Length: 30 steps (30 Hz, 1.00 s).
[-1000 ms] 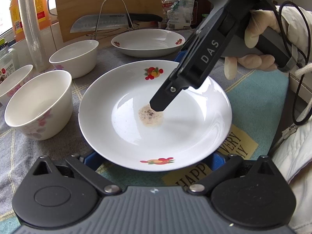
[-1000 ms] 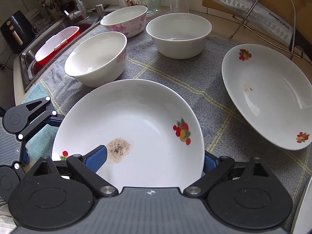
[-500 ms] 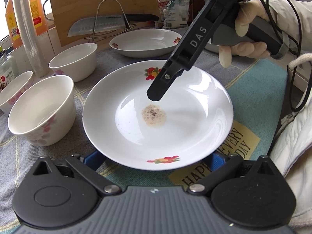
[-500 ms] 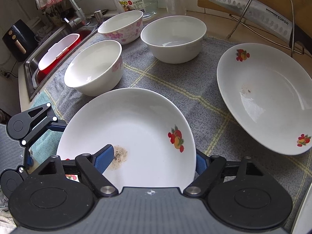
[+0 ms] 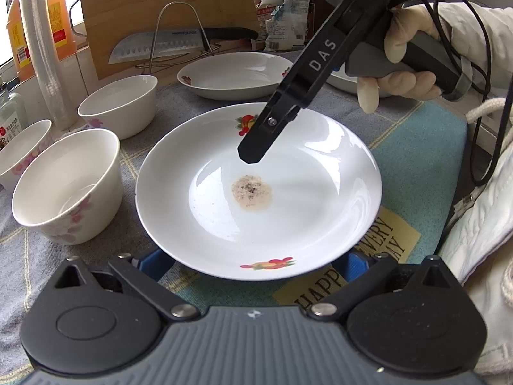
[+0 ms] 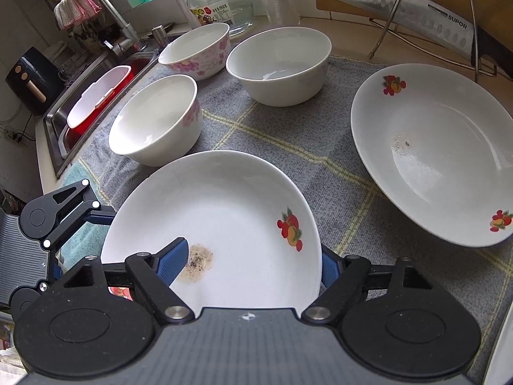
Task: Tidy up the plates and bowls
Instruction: 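Lift the stained plate with the right gripper and carry it toward the other plates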
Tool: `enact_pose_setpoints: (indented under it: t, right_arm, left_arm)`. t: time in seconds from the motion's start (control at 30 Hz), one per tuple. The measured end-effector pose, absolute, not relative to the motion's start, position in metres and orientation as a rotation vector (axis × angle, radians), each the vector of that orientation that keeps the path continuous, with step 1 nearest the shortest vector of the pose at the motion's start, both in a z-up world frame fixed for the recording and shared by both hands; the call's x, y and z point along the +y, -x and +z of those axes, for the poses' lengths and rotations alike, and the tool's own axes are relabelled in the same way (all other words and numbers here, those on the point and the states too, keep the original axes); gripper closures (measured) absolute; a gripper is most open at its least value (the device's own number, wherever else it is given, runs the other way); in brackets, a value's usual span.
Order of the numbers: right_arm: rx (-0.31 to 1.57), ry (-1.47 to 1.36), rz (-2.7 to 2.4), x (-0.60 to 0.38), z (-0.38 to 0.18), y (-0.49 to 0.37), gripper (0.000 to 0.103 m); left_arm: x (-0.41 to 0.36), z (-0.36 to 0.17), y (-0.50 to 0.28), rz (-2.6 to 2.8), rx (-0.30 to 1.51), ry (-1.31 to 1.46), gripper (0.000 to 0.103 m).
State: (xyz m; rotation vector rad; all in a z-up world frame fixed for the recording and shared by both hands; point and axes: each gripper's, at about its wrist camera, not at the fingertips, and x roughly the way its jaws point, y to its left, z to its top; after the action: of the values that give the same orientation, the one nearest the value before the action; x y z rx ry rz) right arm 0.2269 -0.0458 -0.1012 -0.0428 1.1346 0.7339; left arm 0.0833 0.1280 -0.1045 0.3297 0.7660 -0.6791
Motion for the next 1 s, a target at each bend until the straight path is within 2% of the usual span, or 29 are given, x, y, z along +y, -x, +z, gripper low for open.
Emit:
enact_pose_setpoints:
  t: [0.53,1.0]
  right_arm:
    - [1.060,0.005,0.689,-0.081,-0.076,-0.217,0.017]
    - [0.985,-0.053,0.555,-0.174,-0.055,-0.205,0.017]
  left_arm:
    - [0.098,-0.081,-0.091,-0.737,0.732,-0.379,0.002]
    - [0.010,-0.067,-0.115,-0.859,0.689,-0.413,0.002]
